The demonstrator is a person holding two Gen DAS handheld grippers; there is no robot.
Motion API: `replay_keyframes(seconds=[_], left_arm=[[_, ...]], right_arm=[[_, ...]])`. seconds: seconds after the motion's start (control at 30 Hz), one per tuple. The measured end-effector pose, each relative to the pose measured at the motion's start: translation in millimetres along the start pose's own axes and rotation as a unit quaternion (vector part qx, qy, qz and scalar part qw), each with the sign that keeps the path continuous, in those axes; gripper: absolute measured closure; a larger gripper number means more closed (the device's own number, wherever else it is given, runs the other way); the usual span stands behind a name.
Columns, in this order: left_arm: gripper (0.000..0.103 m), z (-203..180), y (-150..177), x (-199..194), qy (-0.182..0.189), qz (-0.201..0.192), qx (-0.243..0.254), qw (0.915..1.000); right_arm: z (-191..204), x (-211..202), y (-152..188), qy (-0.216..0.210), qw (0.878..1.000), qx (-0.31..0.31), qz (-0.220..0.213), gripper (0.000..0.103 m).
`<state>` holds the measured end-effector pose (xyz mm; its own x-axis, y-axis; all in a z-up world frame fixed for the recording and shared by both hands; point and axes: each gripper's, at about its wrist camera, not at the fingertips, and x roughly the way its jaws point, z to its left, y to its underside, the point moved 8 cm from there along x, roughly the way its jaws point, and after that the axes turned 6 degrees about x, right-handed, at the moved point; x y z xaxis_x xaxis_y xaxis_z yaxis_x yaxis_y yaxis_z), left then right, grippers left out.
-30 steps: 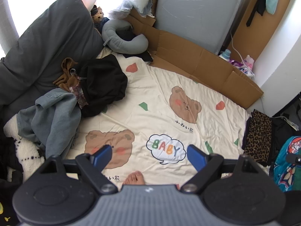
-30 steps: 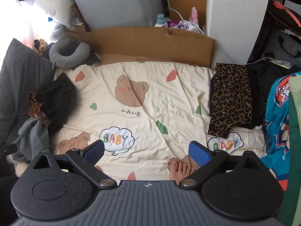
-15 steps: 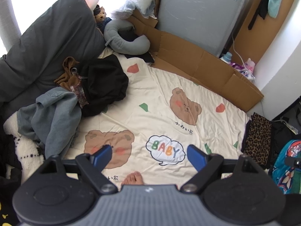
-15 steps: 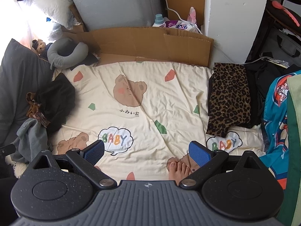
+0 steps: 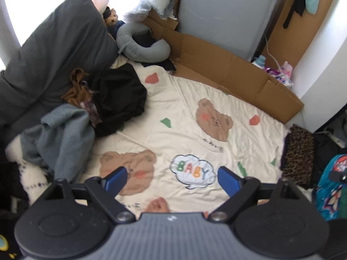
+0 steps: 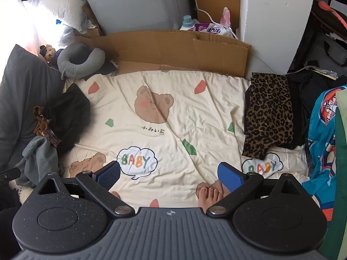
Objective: Fold clothes
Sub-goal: 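Move the left tool toward the black garment on the clothes pile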
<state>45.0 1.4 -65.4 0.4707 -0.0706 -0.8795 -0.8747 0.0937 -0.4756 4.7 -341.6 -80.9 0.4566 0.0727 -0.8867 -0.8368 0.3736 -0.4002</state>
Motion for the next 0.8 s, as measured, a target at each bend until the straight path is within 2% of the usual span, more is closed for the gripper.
replay_keyframes(seconds=[0.2,0.33,0.47,0.63,0.8], left_arm=[[0.011,15.1,-11.1,-2.7,-0.006,-0.015,0.001,0.9999],[0.011,23.6,-21.3,-3.9,0.003,-0.029,0.013,0.9995],[0.011,33.0,-28.7,-1.7,-0.006,-0.039,0.022,0.9990],[0.011,42.0,-32.7,9.1,-0.004,-0.044,0.022,0.9988],[0.011,57.7,-35.7,23.0,0.002,-0.042,-0.011,0.9991]], right_arm=[[12.4,4.2,-8.3,0.009,1.000,-0.023,-0.009,0.003],[17.4,7.2,-13.1,-0.003,1.000,-0.015,-0.007,0.003],[18.5,12.3,-19.9,-0.012,1.000,-0.002,-0.013,0.003],[21.6,16.0,-33.3,-0.005,0.999,-0.007,-0.045,0.004],[31.4,19.4,-49.2,-0.008,0.997,-0.025,-0.071,0.004]])
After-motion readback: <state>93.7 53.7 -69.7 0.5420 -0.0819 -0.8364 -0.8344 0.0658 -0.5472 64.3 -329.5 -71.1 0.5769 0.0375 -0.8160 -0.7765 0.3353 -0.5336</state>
